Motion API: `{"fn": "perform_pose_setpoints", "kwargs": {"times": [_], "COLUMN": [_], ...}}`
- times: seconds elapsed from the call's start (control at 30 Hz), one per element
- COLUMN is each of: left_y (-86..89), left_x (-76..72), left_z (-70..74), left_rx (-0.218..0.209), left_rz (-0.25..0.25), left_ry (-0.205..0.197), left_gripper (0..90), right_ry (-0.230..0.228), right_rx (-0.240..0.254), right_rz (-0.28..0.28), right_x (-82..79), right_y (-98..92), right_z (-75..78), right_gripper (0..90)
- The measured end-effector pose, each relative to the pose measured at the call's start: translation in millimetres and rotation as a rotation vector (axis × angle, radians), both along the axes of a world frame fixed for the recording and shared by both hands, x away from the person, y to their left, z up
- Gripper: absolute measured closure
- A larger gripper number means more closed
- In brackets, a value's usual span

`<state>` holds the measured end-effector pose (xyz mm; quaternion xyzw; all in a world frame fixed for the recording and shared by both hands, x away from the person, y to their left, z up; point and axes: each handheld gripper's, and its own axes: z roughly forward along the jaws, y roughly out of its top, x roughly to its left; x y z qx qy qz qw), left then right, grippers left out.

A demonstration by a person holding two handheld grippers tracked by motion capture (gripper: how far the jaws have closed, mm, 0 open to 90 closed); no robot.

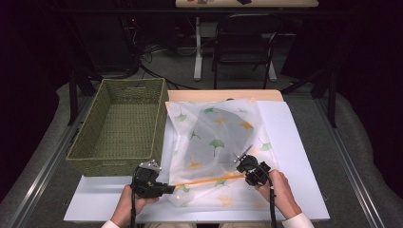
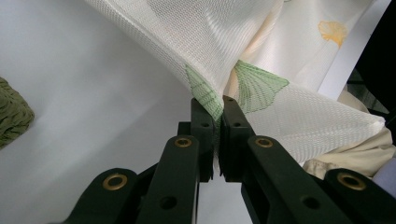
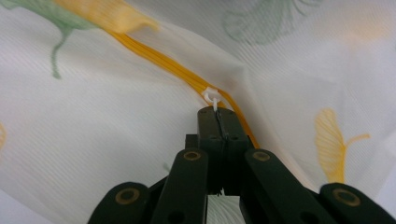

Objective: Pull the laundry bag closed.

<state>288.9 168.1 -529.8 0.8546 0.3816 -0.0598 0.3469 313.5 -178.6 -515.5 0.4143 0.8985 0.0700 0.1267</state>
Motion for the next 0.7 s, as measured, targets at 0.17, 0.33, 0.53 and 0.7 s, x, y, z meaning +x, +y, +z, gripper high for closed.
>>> {"fn": "perform_pose_setpoints", "kwargs": {"times": [0.17,0.33,0.53,0.7], "left_y": [-0.1,0.9,1.0,2.4], "left_x": [-0.3,0.7,0.8,2.3], "left_z": [0.4,0.8,0.9,0.4], "left_rx": [-0.002,-0.001,0.000,-0.004], "left_rz": [0.003,0.001,0.003,0.003], "left_ry": [0.001,-0.002,-0.003,0.001], "left_gripper": [86.7,86.6,86.7,86.7], "right_ry": [-0.005,-0.013,-0.012,-0.015], "right_rx": [-0.007,-0.020,-0.011,0.017], "right_rz": [-0.088,-0.131,-0.143,-0.193], "right_x": [-4.3,-6.8,-7.4,-9.9], "right_y": [-34.0,-53.3,-56.2,-80.1], "right_z": [-0.2,-0.3,-0.9,-4.5], "right_gripper": [90.0,90.0,90.0,90.0]}}
